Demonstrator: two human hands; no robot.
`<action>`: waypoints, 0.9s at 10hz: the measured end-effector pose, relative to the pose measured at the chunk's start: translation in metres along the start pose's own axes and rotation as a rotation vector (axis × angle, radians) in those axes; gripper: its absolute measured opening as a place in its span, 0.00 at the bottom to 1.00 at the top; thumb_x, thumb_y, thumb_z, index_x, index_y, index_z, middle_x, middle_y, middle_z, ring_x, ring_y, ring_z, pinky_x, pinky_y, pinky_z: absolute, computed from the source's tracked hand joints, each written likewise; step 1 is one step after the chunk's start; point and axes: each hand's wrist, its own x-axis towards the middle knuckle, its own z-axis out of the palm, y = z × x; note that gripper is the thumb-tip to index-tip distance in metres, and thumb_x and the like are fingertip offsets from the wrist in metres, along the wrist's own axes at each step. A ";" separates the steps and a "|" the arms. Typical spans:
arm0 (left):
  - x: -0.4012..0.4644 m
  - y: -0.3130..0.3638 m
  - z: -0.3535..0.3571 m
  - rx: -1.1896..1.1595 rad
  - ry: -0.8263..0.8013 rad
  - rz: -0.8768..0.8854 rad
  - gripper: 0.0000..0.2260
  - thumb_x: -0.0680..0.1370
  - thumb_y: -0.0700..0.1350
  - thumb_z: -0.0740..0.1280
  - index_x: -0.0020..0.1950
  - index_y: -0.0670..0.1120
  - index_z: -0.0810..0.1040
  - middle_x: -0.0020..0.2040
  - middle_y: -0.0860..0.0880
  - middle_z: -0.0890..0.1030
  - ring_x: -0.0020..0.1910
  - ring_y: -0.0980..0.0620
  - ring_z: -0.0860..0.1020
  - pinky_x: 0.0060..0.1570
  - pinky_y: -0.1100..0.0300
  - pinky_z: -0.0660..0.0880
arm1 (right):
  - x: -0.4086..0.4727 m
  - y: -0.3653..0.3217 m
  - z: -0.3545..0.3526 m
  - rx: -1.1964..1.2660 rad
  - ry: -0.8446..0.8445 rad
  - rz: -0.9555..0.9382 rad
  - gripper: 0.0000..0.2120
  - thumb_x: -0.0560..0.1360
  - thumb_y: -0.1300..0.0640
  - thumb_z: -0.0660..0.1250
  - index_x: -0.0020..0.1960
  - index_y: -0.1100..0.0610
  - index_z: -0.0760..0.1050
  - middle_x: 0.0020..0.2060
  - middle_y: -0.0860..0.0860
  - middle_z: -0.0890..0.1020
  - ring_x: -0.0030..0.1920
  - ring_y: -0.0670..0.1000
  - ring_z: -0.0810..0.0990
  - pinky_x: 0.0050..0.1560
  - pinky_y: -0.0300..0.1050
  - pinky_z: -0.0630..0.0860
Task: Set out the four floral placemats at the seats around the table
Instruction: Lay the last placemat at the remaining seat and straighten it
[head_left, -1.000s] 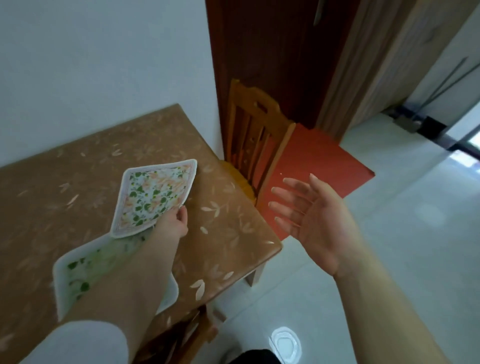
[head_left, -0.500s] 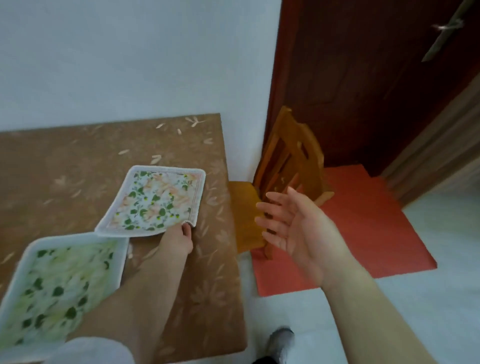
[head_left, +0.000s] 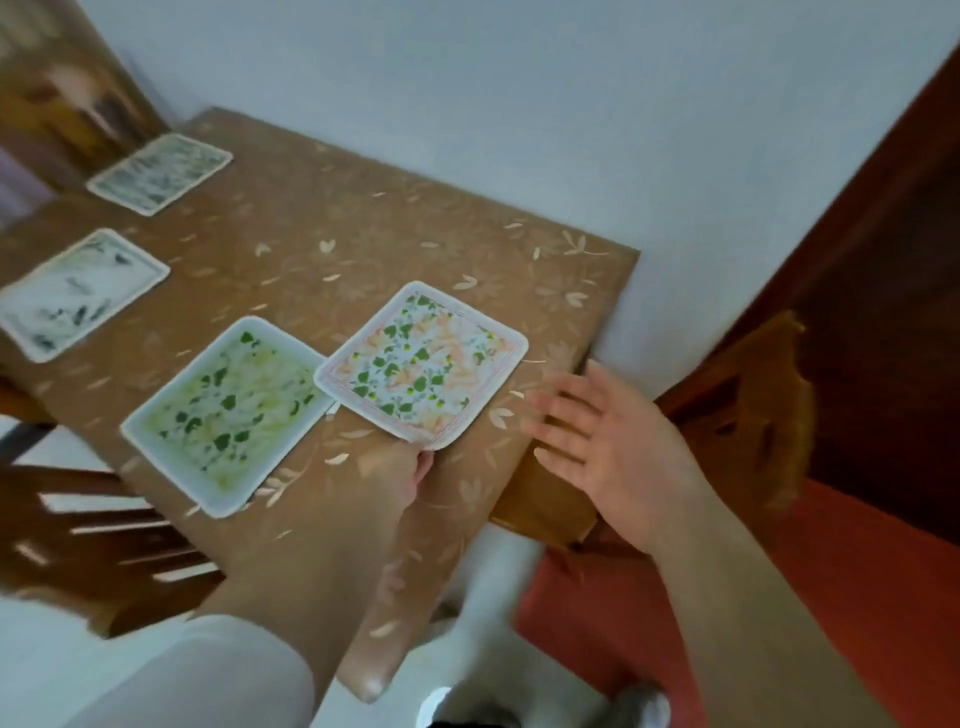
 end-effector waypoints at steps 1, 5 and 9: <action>-0.001 -0.009 0.022 -0.394 0.037 0.024 0.14 0.78 0.31 0.69 0.63 0.35 0.77 0.64 0.40 0.80 0.47 0.47 0.81 0.37 0.61 0.83 | 0.021 -0.018 -0.020 -0.066 -0.108 0.036 0.20 0.83 0.43 0.61 0.65 0.55 0.81 0.55 0.54 0.89 0.55 0.56 0.88 0.55 0.51 0.81; 0.004 -0.015 0.075 -0.244 0.066 0.002 0.12 0.78 0.31 0.68 0.35 0.38 0.81 0.40 0.42 0.84 0.43 0.46 0.82 0.55 0.53 0.82 | 0.104 -0.063 -0.058 -0.158 -0.193 0.131 0.21 0.82 0.41 0.63 0.64 0.54 0.82 0.56 0.54 0.89 0.54 0.55 0.89 0.56 0.55 0.79; 0.041 0.016 0.101 -0.010 -0.017 0.087 0.15 0.76 0.29 0.68 0.63 0.35 0.78 0.44 0.44 0.82 0.34 0.52 0.83 0.31 0.63 0.80 | 0.186 -0.085 0.002 -0.192 -0.162 0.181 0.21 0.82 0.41 0.62 0.66 0.54 0.80 0.55 0.54 0.89 0.52 0.54 0.89 0.51 0.54 0.78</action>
